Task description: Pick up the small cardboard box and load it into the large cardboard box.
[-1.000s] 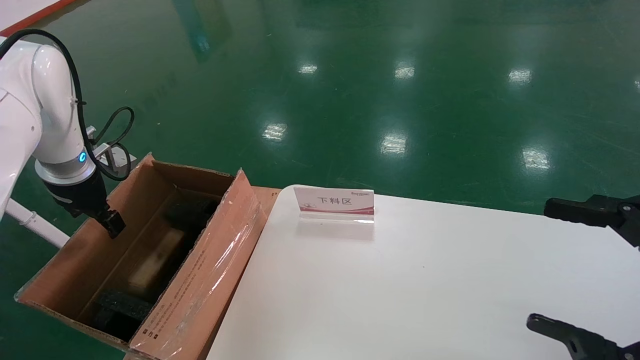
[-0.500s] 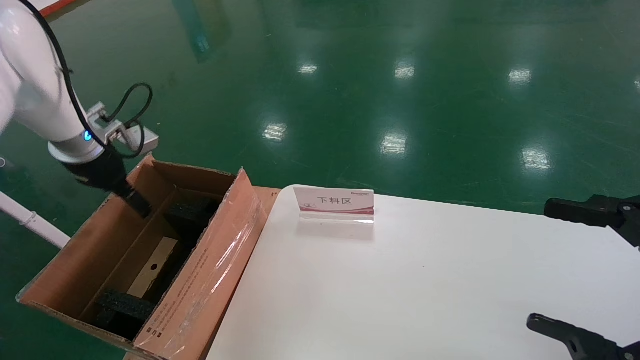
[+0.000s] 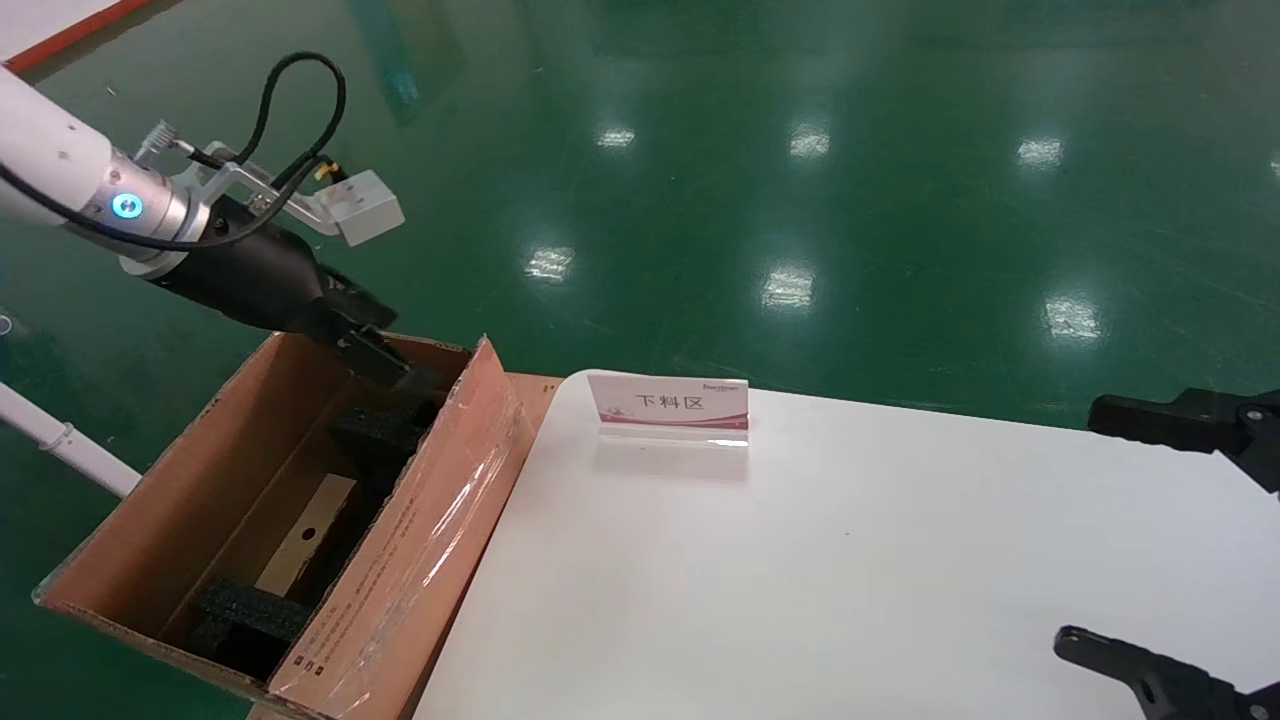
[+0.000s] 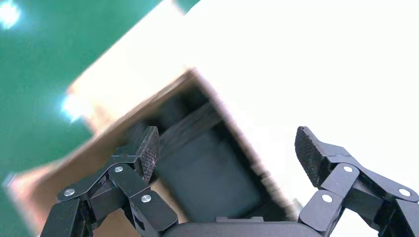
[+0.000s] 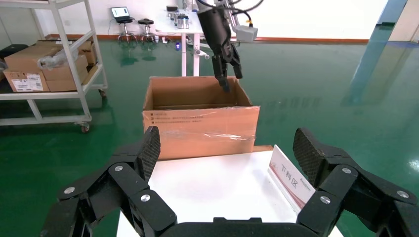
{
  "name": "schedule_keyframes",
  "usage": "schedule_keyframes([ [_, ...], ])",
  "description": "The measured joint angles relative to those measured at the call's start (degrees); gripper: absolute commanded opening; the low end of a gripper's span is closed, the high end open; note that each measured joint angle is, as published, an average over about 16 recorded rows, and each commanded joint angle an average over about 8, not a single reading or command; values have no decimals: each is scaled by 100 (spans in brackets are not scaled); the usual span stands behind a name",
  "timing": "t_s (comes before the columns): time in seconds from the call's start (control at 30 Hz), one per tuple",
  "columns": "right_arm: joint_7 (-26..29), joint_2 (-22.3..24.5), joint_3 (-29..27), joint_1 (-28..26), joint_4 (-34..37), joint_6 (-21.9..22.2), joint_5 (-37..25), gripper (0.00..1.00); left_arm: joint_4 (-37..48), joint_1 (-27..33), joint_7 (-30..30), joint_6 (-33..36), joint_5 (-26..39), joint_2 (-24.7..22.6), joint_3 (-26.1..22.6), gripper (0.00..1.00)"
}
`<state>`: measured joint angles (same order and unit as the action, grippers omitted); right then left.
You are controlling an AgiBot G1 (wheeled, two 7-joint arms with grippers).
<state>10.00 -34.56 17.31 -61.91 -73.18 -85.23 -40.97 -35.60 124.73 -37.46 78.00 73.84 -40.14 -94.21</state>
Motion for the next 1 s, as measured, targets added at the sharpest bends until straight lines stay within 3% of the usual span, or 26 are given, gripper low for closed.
schedule_keyframes([
  [0.37, -2, 1, 1, 0, 2, 2, 2, 100, -1778, -89, 54, -33, -695, 874, 453, 100],
  [0.6, -3, 2, 2, 0, 4, 2, 4, 100, -2155, -502, 207, -20, -907, 947, 966, 100],
  [1.0, -5, 3, 5, -1, 5, 3, 6, 100, -2517, -1717, 721, 143, -1391, 864, 2402, 100],
])
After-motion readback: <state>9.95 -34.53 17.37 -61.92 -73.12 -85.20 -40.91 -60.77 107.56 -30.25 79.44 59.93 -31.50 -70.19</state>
